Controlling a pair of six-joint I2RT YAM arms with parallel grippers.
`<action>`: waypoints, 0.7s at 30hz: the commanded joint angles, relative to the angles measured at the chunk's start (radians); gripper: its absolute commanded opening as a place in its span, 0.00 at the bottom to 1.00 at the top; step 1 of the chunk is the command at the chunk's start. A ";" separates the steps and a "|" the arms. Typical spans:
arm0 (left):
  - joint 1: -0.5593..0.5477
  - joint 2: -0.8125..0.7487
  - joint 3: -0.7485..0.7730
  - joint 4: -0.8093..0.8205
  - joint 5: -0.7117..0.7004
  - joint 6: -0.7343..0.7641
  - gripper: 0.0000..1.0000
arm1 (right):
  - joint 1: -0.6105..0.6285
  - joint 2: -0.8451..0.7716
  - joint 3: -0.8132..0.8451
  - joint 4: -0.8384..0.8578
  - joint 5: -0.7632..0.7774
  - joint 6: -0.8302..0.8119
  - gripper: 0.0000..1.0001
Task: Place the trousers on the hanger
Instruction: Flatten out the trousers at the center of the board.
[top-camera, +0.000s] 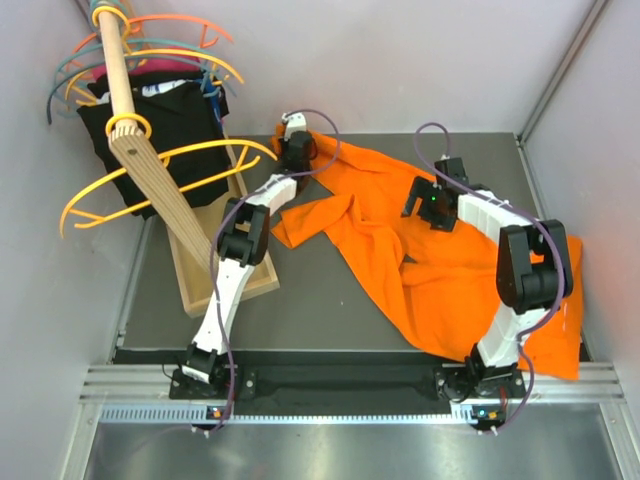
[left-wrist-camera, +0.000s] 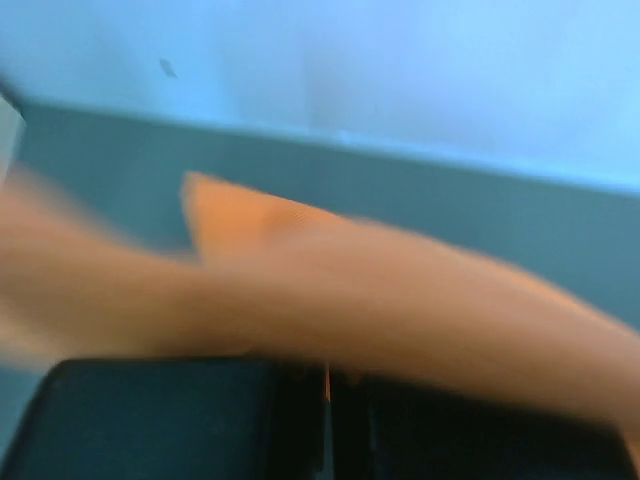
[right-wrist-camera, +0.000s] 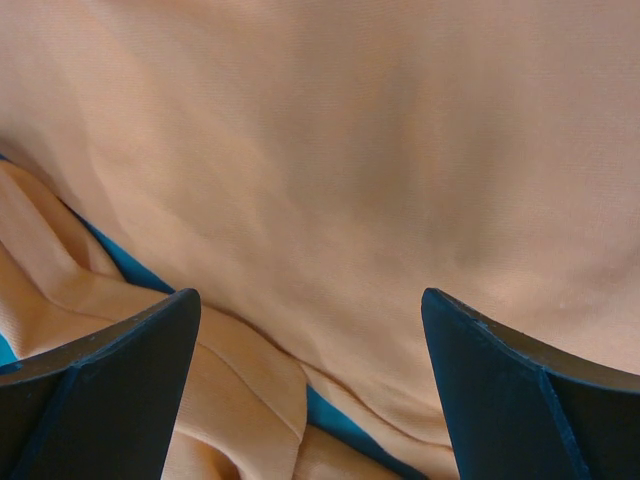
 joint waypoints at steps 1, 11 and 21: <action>0.071 0.002 0.078 0.212 0.037 0.056 0.00 | 0.018 -0.066 -0.002 0.018 -0.010 -0.030 0.92; 0.023 -0.141 0.003 0.239 -0.033 0.044 0.00 | 0.023 -0.034 0.044 0.001 -0.044 -0.019 0.93; -0.130 -0.299 -0.091 0.065 -0.113 -0.033 0.07 | 0.118 0.126 0.253 0.019 -0.018 -0.055 0.92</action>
